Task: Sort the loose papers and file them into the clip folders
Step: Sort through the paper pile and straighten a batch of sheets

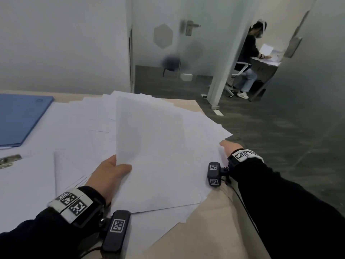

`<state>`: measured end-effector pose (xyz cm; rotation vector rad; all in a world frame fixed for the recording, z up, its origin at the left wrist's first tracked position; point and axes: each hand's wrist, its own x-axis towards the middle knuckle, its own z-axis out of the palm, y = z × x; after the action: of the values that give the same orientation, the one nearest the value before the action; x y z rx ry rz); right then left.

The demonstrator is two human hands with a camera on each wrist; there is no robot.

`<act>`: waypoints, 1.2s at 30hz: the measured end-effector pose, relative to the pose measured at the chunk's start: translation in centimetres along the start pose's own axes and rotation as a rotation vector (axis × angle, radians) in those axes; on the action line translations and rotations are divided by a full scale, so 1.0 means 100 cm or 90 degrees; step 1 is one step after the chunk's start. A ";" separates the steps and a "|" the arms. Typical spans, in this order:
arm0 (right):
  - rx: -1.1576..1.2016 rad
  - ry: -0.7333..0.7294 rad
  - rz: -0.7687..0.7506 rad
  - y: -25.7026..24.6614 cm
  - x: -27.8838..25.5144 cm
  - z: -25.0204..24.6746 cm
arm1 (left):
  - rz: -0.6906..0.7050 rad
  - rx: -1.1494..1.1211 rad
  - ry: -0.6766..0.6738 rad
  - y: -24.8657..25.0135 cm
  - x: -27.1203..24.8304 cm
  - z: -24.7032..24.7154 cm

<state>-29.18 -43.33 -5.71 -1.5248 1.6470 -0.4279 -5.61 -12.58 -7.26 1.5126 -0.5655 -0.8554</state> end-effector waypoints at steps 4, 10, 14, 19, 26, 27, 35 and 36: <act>-0.060 0.013 -0.042 -0.017 0.011 0.001 | 0.013 -0.008 0.006 -0.002 0.001 0.002; 0.031 0.085 -0.162 -0.034 0.020 0.013 | 0.032 -0.028 0.014 0.001 -0.002 0.008; 0.040 0.075 -0.152 -0.041 0.016 0.020 | 0.036 -0.057 0.004 0.002 -0.003 0.011; -0.006 0.027 -0.142 -0.048 0.014 0.021 | 0.030 -0.065 0.011 -0.002 0.000 0.007; 0.022 0.076 -0.171 -0.037 0.000 0.022 | 0.037 -0.037 0.024 -0.001 0.001 0.005; 0.029 0.080 -0.171 -0.035 -0.001 0.020 | 0.043 -0.031 0.028 -0.001 0.001 0.004; -0.131 0.042 -0.087 -0.027 -0.029 -0.008 | 0.040 -0.046 0.042 -0.004 0.003 0.002; -0.126 0.039 -0.065 -0.029 -0.027 -0.011 | 0.043 -0.050 0.041 -0.005 0.002 0.002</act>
<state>-28.31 -41.64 -2.06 -1.7633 1.7047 -0.3786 -5.65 -12.81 -7.75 1.4359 -0.5269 -0.7657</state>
